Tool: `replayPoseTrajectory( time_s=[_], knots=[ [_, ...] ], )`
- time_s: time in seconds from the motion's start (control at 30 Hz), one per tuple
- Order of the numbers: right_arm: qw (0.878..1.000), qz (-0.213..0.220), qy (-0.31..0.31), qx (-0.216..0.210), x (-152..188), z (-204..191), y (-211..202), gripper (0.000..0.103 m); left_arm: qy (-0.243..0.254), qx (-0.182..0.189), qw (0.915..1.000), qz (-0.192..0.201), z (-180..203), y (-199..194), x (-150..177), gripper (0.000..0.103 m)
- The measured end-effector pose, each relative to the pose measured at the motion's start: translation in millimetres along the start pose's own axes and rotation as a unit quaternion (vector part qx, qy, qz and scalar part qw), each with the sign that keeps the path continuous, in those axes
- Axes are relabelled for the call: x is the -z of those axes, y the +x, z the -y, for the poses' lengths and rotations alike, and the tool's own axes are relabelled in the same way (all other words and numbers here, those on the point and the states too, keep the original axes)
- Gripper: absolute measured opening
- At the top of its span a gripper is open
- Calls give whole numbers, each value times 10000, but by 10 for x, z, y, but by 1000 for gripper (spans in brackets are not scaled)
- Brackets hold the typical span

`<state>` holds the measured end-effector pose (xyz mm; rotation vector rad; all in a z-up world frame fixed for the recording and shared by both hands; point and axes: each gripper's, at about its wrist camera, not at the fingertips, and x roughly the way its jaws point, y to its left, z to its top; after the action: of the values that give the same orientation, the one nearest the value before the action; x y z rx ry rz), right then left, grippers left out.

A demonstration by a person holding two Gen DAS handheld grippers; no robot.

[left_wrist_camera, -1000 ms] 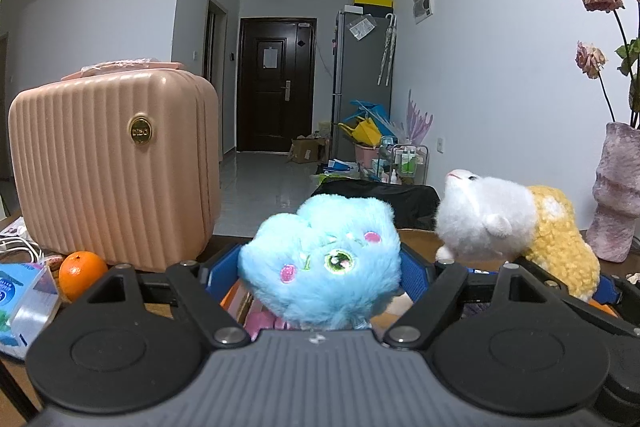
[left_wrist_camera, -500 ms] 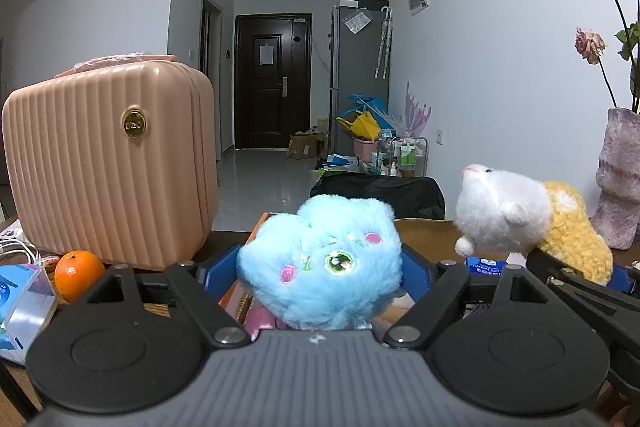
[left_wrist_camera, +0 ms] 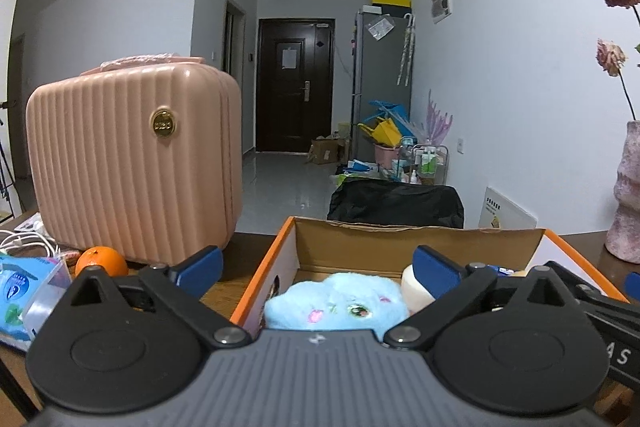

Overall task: Organize soft objects
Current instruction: 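Open both grippers to drop the plushes into the box, then move both open grippers back, the right toward the pink-and-cream sponge block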

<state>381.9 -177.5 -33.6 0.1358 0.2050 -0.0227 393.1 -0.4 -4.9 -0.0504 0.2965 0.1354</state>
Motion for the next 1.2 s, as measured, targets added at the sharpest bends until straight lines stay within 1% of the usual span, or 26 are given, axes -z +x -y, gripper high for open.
replayPoseTrajectory(
  time_s=[0.47, 0.73, 0.97, 1.2],
  knots=[
    [10000, 6, 6, -40, 8, 1, -34, 103, -25, -23, 10000, 8, -43, -35, -2, 103],
    [9998, 61, -101, -155, 24, -8, -132, 103, -57, -47, 10000, -7, -186, -145, 40, 103],
    [9992, 129, -252, -286, 49, 9, -290, 103, -79, -79, 9999, 15, -327, -322, 98, 103],
    [9973, 160, -504, -504, 107, -17, -509, 103, -64, -68, 10000, -35, -431, -489, 152, 103]
  ],
)
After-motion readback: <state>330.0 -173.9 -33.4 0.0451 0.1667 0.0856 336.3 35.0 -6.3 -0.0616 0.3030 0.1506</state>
